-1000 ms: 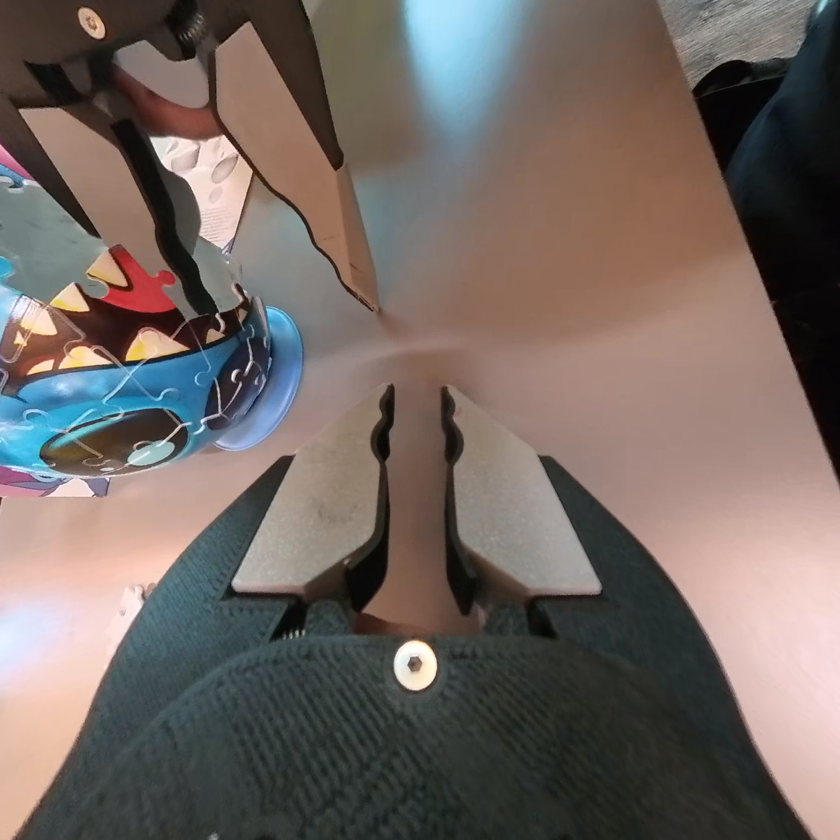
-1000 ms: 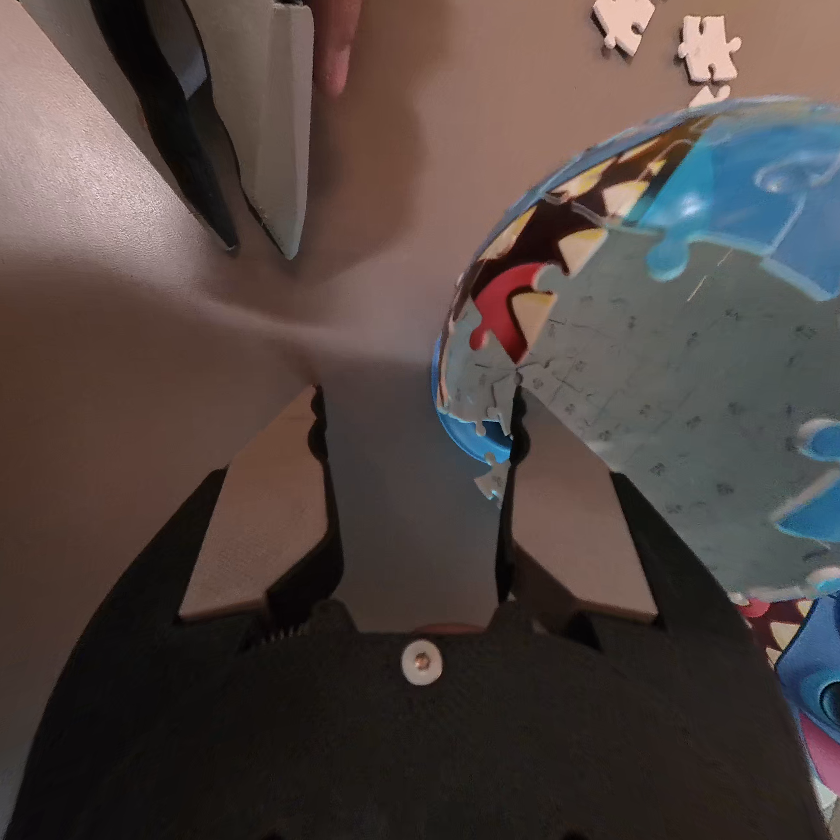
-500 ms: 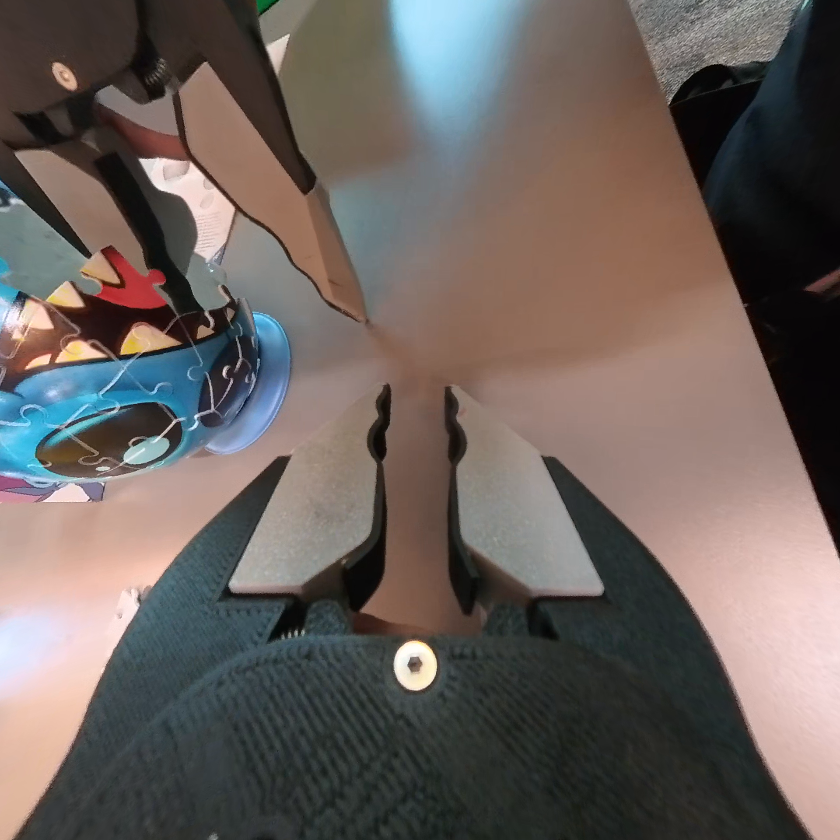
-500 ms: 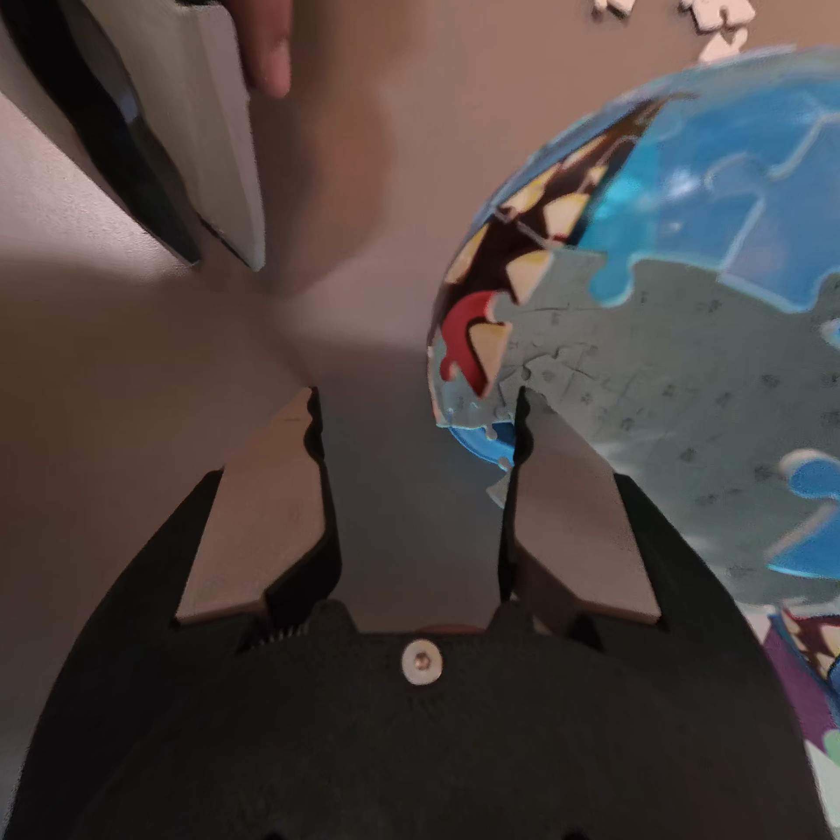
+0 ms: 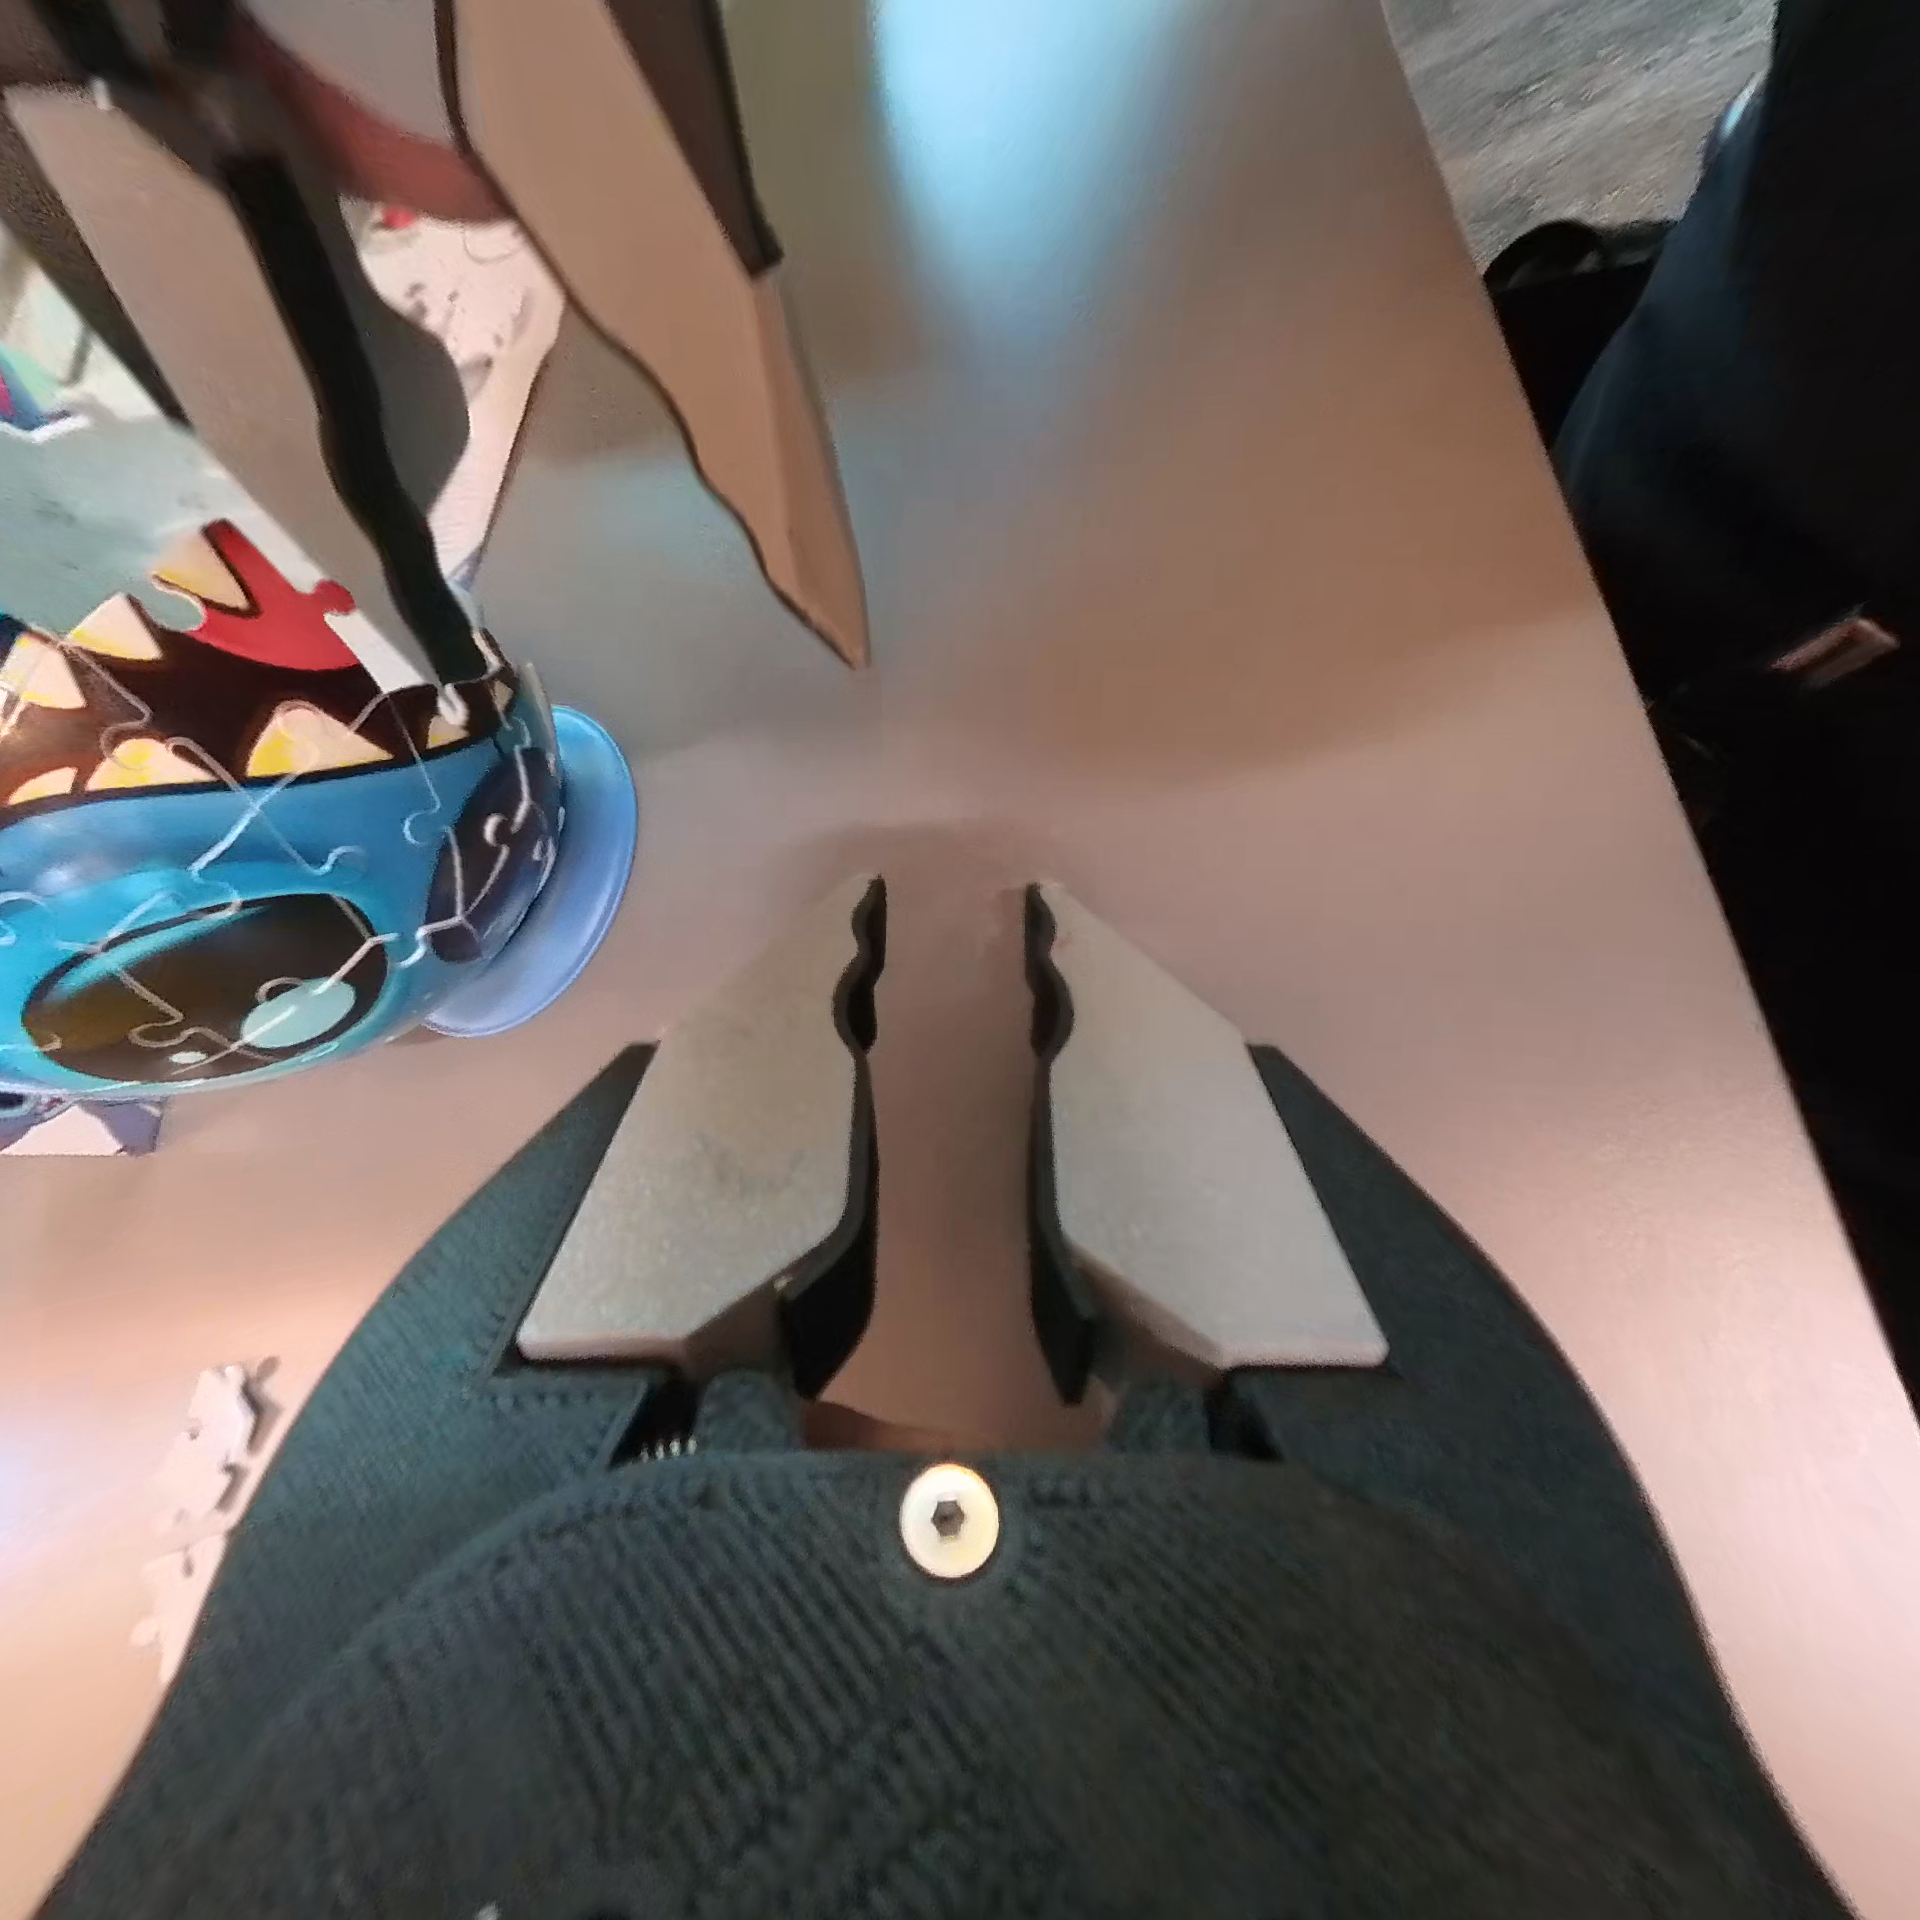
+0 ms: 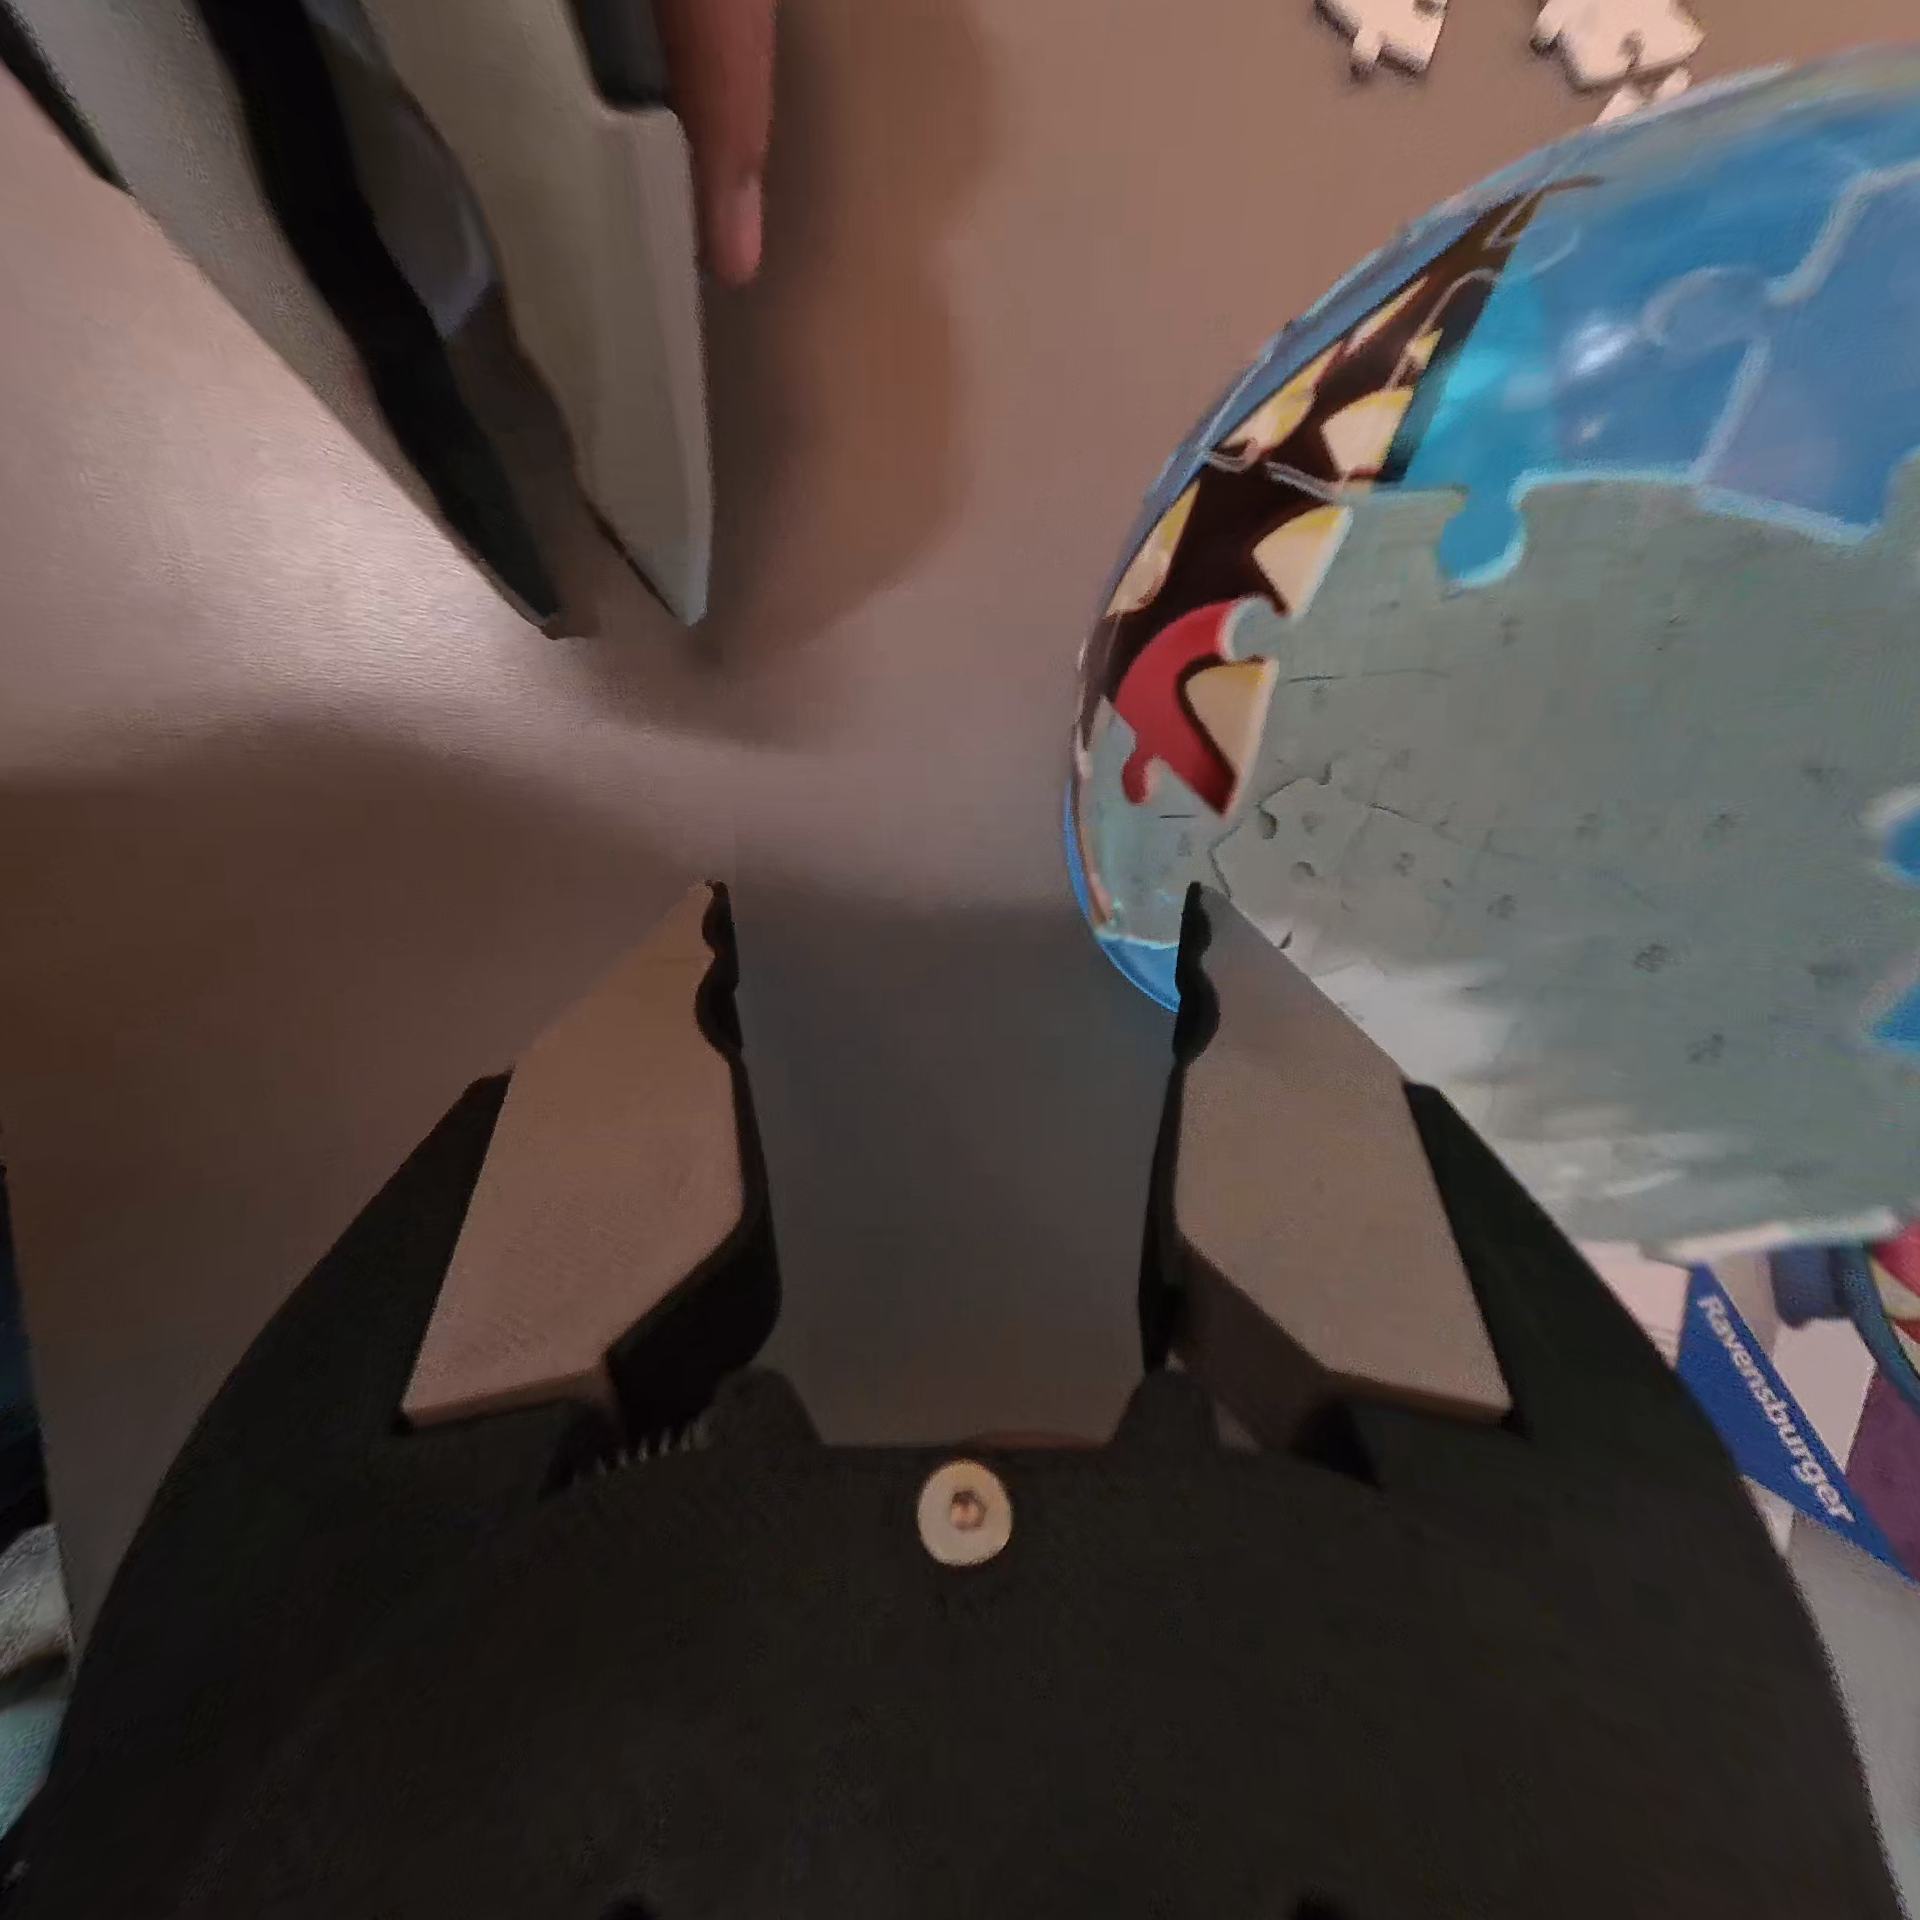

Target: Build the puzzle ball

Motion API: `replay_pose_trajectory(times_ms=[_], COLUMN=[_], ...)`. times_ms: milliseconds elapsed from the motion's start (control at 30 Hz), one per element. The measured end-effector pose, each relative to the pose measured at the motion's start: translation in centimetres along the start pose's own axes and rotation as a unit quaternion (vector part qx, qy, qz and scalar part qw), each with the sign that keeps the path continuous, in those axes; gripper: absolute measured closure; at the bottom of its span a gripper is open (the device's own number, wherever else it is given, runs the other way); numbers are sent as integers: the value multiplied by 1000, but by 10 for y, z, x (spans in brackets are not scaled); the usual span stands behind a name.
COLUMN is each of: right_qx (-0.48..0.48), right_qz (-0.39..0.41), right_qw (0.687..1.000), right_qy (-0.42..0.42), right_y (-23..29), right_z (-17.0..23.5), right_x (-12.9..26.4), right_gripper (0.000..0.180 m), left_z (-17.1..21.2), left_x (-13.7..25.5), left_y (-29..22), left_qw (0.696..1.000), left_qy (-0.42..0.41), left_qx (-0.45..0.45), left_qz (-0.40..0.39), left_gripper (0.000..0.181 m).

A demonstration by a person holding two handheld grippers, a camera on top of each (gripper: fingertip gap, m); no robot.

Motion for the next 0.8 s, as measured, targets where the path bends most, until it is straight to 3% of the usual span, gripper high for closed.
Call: replay_pose_trajectory(times_ms=[33,167,300,400,533,800], right_qx=[1,-11,-54,-59,-51,52], right_qz=[7,30,71,117,95,101], right_qw=[1000,992,958,940,950,984], right_qy=[-17,-126,-272,-314,-292,-138], right_y=[3,19,18,-4,-25,-67], right_z=[-1,-8,-7,14,27,65], right_x=[7,46,93,107,96,61], right_gripper=[99,100,96,95,96,100], left_z=[0,1,-4,6,19,25], left_x=[1,11,34,40,31,25], left_y=[1,11,37,59,76,97], left_qw=[1000,998,985,973,971,978], left_qy=[-1,-20,-65,-54,-12,33], left_qx=[6,59,150,203,208,171], left_qz=[4,1,-48,-99,-116,-113], left_gripper=[154,146,131,115,104,92])
Point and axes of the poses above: each gripper's, where its closed fingertips meet, x back along the fingers, z out of its underside, y = z × x across the jaws, the point moved 4 cm from there along x, back along the fingers, and after that the axes turned 7 degrees about -y, right-handed, at the moved point
